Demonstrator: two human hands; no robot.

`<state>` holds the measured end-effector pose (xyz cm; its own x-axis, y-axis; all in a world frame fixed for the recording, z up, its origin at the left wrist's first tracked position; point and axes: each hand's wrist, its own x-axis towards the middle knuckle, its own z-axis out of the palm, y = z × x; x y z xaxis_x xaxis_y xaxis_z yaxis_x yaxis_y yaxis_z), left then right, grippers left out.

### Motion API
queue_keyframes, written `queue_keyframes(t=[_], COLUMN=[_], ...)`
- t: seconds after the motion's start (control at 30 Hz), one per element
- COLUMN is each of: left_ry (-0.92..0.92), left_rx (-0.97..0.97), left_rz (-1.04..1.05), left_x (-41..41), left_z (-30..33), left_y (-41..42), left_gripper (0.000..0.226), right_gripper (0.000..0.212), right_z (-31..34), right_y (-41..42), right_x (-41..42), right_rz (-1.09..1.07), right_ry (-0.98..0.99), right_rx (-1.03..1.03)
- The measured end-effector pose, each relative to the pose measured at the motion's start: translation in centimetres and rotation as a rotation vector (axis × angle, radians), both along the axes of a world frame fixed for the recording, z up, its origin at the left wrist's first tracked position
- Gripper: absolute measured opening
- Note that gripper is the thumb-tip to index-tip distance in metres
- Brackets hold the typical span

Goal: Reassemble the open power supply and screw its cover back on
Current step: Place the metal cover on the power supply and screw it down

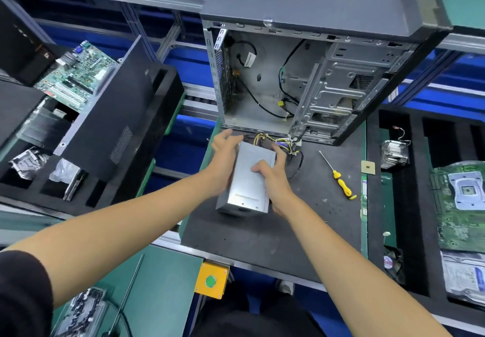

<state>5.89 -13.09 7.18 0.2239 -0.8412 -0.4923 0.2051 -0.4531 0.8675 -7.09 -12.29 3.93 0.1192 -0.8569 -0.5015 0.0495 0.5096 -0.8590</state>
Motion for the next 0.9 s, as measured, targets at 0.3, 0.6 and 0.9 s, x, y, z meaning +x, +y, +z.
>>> queue_keyframes(t=[0.3,0.6,0.9], left_ry=[-0.379,0.143,-0.179], left_rx=[0.151,0.338,0.021], left_rz=[-0.314,-0.209,-0.148], left_x=[-0.7,2.7,4.4], left_z=[-2.8,-6.4,-3.0], left_y=[1.8,5.5,5.6], left_gripper=[0.078,0.056,0.070], right_gripper=[0.111,0.094,0.069], right_z=[0.9,-1.2,-2.4], right_y=[0.4,1.4,1.4], right_x=[-2.7,-6.1,-4.5], right_rz=[0.069,-0.032,-0.006], right_ry=[0.410,0.157,-0.213], right_rx=[0.001,0.147,0.234])
